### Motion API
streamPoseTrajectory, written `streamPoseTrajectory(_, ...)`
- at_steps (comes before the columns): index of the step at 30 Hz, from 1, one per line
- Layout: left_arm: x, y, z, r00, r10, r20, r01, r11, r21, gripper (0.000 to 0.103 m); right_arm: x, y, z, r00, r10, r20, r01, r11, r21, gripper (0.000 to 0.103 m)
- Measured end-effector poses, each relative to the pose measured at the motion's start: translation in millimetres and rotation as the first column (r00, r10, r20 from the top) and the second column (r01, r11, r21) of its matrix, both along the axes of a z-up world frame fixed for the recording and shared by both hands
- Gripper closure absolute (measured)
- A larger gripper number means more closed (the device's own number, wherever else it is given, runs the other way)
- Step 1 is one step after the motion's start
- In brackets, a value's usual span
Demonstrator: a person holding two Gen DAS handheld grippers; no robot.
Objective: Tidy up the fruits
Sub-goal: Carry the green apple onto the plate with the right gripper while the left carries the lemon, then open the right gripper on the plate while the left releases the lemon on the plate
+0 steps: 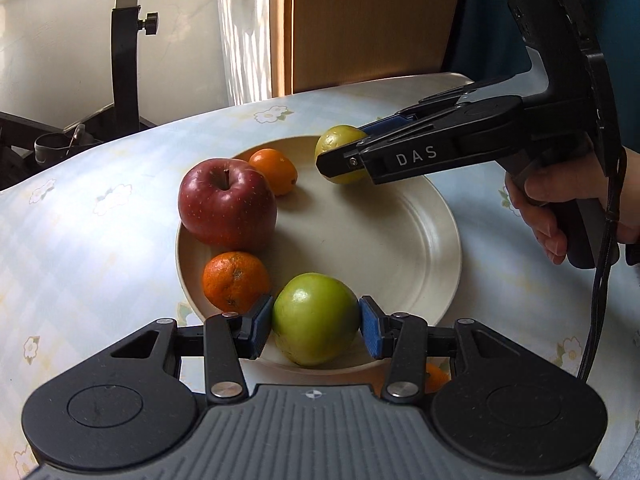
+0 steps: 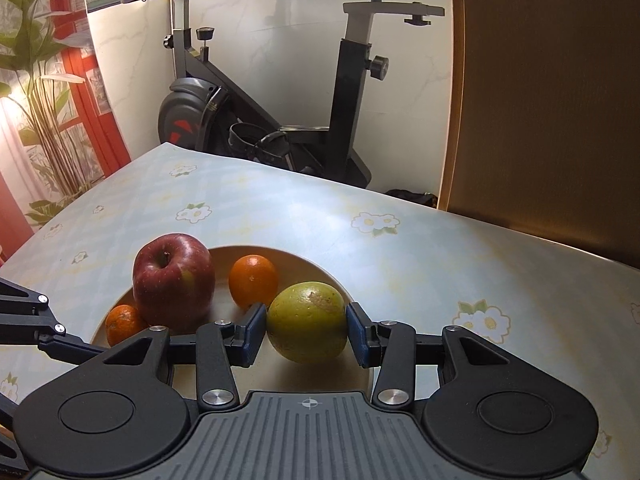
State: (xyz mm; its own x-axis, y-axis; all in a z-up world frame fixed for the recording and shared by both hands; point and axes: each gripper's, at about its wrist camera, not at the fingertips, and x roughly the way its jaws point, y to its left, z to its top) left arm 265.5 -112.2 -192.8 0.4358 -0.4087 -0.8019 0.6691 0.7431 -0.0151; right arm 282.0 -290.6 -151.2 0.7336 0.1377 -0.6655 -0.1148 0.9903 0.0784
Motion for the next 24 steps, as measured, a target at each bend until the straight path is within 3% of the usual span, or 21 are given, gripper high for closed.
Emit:
streamPoseTrajectory(8, -2, 0, -1, 0.999, -0.019, 0.027, 0.019, 0.999, 0.032, 0.054, 9, 8, -4, 1.000, -0.001, 0.024, 0.001, 1.000, -0.005, 0.063)
streamPoseTrajectory(24, 8, 16, 6, 0.994, 0.089, 0.060, -0.093, 0.993, 0.068, 0.054, 13, 18, -5, 0.999, 0.002, 0.039, -0.001, 1.000, -0.023, 0.063)
